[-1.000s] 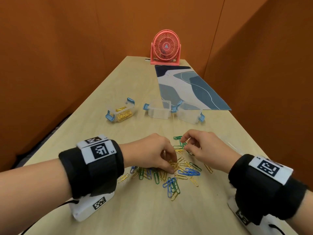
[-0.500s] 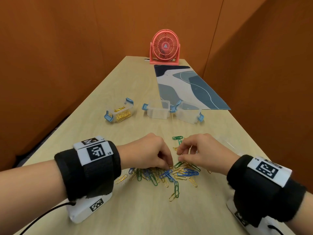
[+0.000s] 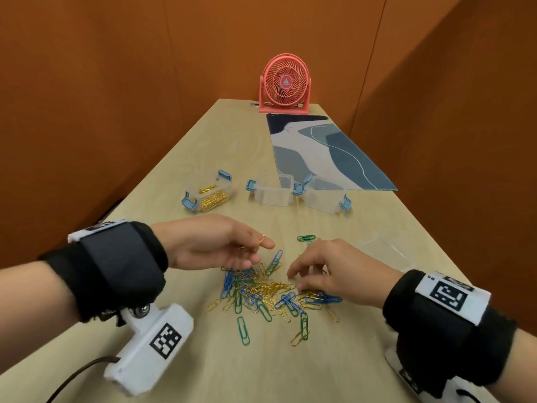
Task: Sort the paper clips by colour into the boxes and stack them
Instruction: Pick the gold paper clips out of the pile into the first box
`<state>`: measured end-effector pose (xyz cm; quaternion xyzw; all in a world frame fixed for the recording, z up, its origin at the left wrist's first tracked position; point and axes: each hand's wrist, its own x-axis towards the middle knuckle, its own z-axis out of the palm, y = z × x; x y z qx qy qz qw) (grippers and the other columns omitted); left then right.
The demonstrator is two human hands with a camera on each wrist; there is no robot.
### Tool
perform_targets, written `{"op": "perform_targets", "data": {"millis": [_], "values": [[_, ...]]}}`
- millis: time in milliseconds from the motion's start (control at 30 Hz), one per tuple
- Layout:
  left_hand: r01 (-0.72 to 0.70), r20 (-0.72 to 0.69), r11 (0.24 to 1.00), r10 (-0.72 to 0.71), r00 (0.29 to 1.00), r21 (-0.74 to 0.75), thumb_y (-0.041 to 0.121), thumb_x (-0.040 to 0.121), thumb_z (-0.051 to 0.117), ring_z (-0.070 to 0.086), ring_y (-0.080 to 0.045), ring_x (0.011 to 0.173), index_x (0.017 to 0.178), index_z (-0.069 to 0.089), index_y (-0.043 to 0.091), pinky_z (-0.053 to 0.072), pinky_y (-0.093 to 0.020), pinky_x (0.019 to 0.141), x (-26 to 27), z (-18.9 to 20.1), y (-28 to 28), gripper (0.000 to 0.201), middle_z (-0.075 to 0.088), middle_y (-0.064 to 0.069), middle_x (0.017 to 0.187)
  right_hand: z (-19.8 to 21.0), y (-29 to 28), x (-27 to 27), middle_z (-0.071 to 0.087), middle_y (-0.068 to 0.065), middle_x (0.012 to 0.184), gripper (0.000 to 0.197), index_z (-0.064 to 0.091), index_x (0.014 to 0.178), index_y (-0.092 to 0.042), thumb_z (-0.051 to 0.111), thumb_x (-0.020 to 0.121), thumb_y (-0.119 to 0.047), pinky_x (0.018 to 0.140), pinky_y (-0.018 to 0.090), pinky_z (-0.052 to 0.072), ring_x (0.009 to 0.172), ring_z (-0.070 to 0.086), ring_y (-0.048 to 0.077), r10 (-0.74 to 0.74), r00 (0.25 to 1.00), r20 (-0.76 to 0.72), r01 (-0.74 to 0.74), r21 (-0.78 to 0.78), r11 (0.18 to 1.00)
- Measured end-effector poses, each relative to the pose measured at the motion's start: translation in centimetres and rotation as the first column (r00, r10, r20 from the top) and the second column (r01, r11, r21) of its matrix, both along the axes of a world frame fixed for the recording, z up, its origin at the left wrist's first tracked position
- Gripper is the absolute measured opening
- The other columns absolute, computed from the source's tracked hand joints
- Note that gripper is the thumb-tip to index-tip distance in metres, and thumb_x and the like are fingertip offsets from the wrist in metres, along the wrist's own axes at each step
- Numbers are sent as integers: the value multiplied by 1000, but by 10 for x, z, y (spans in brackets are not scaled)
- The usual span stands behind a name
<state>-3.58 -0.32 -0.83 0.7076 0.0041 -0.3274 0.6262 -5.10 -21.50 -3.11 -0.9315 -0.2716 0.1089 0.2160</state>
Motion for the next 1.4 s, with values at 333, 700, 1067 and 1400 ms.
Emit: {"op": "perform_targets", "data": {"millis": [333,700,1067,1400], "values": [[-25,-15,992,27,1000,126,30,92,52,33,-9,48,67,47,17,29,-17,41,-9,-7,5,28,38,4,60,1,37,-2,58,-3,100,33,67,113,-24,69,81,-30,76,24,43,80,46,8,90,995,33,-87,-81,993],[-57,-100,974,81,992,219,28,100,40,38,-6,39,71,52,13,35,-14,38,-10,-12,9,34,44,2,55,-2,38,0,56,1,91,14,63,96,-11,50,92,-13,75,21,38,82,48,13,46,996,80,-39,-90,995],[-100,-238,990,74,969,-99,23,100,37,53,-12,46,83,54,8,47,-17,41,-13,-7,-15,29,55,-7,62,3,35,-6,56,-11,88,12,61,97,-21,59,89,-31,71,9,38,82,52,4,-33,956,292,-60,303,951],[60,426,704,-493,759,708,32,69,81,46,5,50,95,72,26,32,-7,46,-27,-16,-18,28,42,12,53,-1,18,-7,58,-14,71,17,73,92,-20,73,78,-29,61,5,39,65,52,-1,-52,999,3,52,-6,999]]}}
